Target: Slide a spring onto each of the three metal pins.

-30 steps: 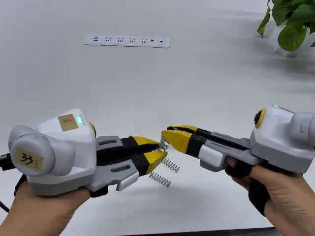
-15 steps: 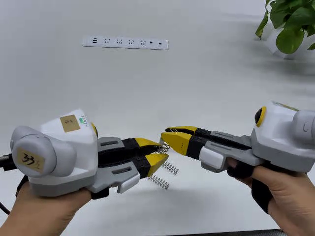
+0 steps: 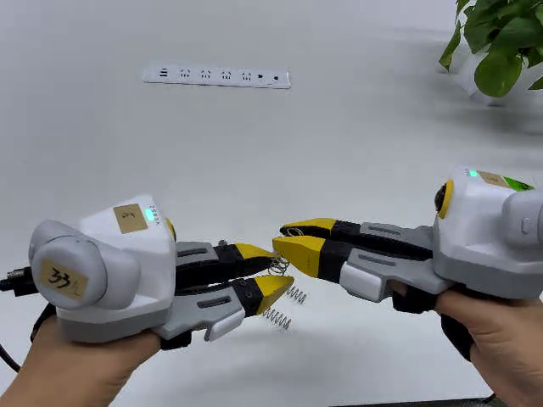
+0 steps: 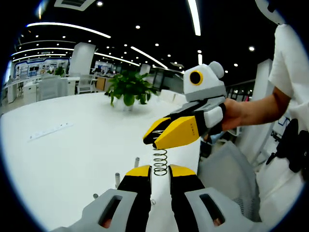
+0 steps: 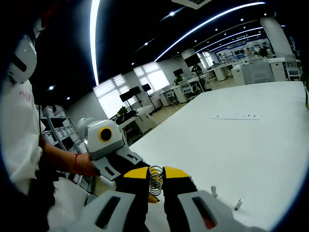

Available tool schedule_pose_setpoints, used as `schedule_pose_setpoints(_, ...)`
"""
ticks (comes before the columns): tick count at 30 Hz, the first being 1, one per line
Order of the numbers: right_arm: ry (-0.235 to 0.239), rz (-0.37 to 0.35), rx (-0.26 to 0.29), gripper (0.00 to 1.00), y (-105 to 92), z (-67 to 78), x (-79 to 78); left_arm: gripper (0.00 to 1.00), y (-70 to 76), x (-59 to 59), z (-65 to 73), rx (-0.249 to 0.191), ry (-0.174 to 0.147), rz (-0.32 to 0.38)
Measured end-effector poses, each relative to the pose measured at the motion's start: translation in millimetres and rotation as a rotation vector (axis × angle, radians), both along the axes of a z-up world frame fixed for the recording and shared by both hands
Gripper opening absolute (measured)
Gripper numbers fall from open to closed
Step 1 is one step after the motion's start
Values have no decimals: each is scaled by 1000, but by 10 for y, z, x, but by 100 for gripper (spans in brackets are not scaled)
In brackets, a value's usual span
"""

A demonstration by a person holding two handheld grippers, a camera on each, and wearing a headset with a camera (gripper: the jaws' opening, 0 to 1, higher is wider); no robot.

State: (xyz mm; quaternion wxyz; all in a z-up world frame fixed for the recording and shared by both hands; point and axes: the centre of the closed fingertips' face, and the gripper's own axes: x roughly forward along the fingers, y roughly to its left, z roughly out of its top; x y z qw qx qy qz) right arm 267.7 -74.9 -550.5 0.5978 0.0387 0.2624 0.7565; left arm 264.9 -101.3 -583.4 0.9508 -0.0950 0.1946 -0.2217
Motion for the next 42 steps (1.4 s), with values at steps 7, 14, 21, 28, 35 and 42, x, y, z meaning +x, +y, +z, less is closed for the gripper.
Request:
schedule_pose_setpoints(7, -20, 11, 4, 11, -1, 3, -7, 11, -4, -10, -2, -1, 3, -3)
schedule_pose_setpoints(14, -50, 27, -1, 11, -10, -6, -29, 11, -7, -14, -19, -2, 6, -7)
schedule_pose_setpoints(21, -102, 55, -7, 12, -12, -11, -53, 11, -3, -18, -32, 4, 1, -15)
schedule_pose_setpoints(28, -127, 77, -16, 12, -13, -6, -66, 10, -20, -21, -25, 1, -3, -23)
schedule_pose_setpoints(35, -165, 120, -33, 18, -41, 18, -42, 10, -44, -30, -32, 8, -1, -35)
schedule_pose_setpoints(42, -277, 362, -91, 23, -126, 94, -120, 10, -41, -47, -24, 23, -9, -47)
